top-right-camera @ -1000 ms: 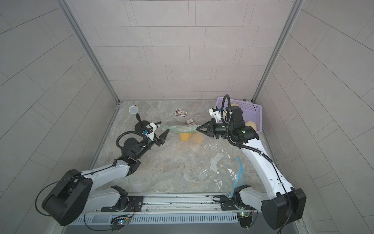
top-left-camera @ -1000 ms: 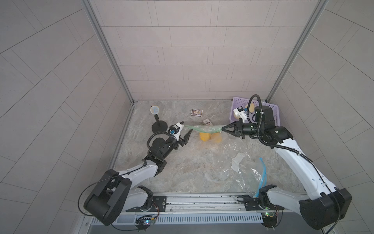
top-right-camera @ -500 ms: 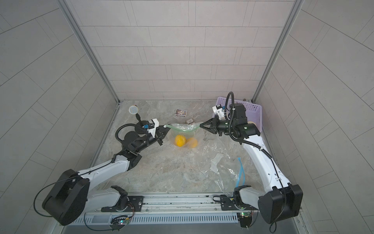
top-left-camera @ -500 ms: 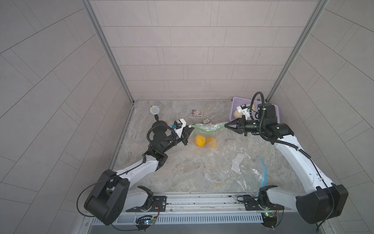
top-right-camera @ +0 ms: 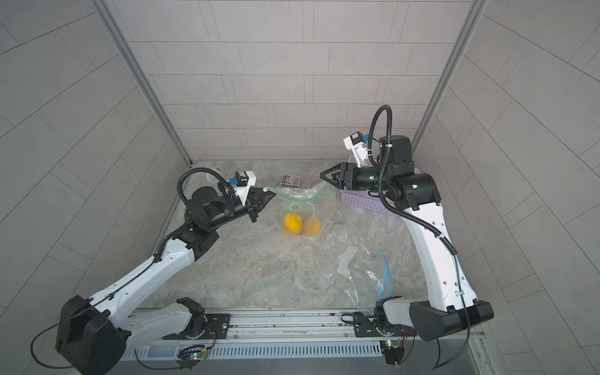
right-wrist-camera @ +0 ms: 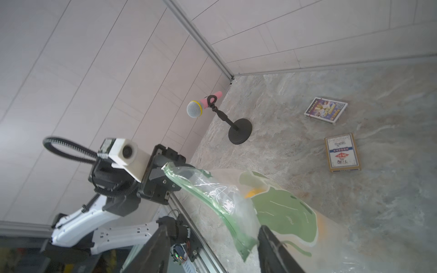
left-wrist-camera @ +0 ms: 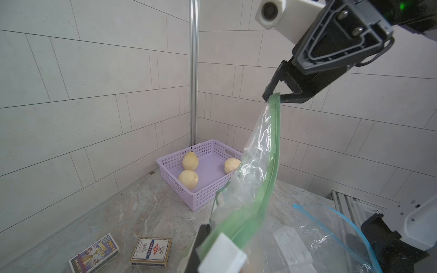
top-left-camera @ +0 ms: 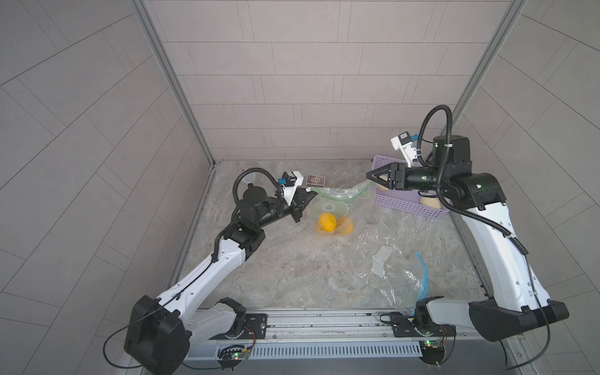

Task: Open the zip-top bag and take out the pear
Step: Pick up the zipper food storage bag at the center of the board.

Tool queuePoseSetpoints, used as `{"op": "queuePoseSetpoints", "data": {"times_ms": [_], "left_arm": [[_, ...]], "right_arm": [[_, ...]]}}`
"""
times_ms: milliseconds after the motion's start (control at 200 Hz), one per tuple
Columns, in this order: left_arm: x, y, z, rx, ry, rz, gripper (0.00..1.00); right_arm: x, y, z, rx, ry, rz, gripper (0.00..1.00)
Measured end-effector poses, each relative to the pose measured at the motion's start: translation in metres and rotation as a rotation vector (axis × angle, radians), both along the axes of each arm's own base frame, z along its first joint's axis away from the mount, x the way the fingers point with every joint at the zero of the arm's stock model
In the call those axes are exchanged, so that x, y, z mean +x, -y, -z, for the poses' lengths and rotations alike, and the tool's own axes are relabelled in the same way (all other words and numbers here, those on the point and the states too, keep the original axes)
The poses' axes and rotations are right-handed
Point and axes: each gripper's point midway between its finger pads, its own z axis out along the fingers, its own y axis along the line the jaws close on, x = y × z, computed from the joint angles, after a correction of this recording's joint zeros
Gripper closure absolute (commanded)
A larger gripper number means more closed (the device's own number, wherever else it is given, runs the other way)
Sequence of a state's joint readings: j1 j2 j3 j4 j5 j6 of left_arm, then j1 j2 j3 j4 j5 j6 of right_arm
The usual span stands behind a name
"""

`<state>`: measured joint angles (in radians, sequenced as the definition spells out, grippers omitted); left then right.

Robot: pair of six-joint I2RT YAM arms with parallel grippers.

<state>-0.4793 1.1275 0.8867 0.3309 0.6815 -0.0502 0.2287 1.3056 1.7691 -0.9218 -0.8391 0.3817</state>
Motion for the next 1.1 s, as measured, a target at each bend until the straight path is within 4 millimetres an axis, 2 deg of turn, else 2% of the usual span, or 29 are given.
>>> {"op": "queuePoseSetpoints", "data": {"times_ms": [80,140,385,450,515,585,681,741,786,926,1016,1101], "left_arm": [[-0.003,0.001,-0.009,0.028,-0.035,0.016,1.0],[-0.006,0.002,-0.014,0.046,-0.051,0.026,1.0],[-0.013,-0.002,-0.013,0.143,-0.143,0.03,1.0],[-0.012,-0.002,-0.011,0.165,-0.167,0.03,1.0],[-0.013,-0.002,-0.009,0.181,-0.19,0.035,1.0],[-0.017,-0.001,-0.008,0.194,-0.216,0.051,1.0],[-0.021,-0.001,-0.012,0.204,-0.232,0.069,1.0],[-0.024,-0.001,-0.015,0.206,-0.235,0.081,1.0],[-0.026,-0.001,-0.016,0.207,-0.238,0.088,1.0],[-0.031,-0.001,-0.01,0.22,-0.269,0.104,1.0],[-0.032,-0.001,-0.009,0.222,-0.276,0.111,1.0],[-0.035,0.0,-0.007,0.224,-0.285,0.12,1.0]], "right_arm": [[-0.01,-0.008,-0.002,-0.091,0.059,-0.023,0.36],[-0.009,-0.003,-0.002,-0.153,0.092,0.001,0.34],[0.027,0.061,-0.007,-0.378,0.17,0.258,0.28],[0.029,0.065,-0.017,-0.368,0.199,0.26,0.29],[0.02,0.046,-0.029,-0.312,0.244,0.172,0.28],[-0.003,0.003,-0.033,-0.298,0.317,0.008,0.28],[-0.053,-0.072,-0.018,-0.328,0.411,-0.287,0.3],[-0.073,-0.1,-0.004,-0.348,0.426,-0.4,0.33],[-0.073,-0.108,0.004,-0.367,0.427,-0.417,0.35],[-0.046,-0.12,0.024,-0.433,0.412,-0.368,0.36],[-0.037,-0.124,0.027,-0.445,0.416,-0.345,0.37],[-0.033,-0.124,0.025,-0.448,0.427,-0.325,0.42]]}}
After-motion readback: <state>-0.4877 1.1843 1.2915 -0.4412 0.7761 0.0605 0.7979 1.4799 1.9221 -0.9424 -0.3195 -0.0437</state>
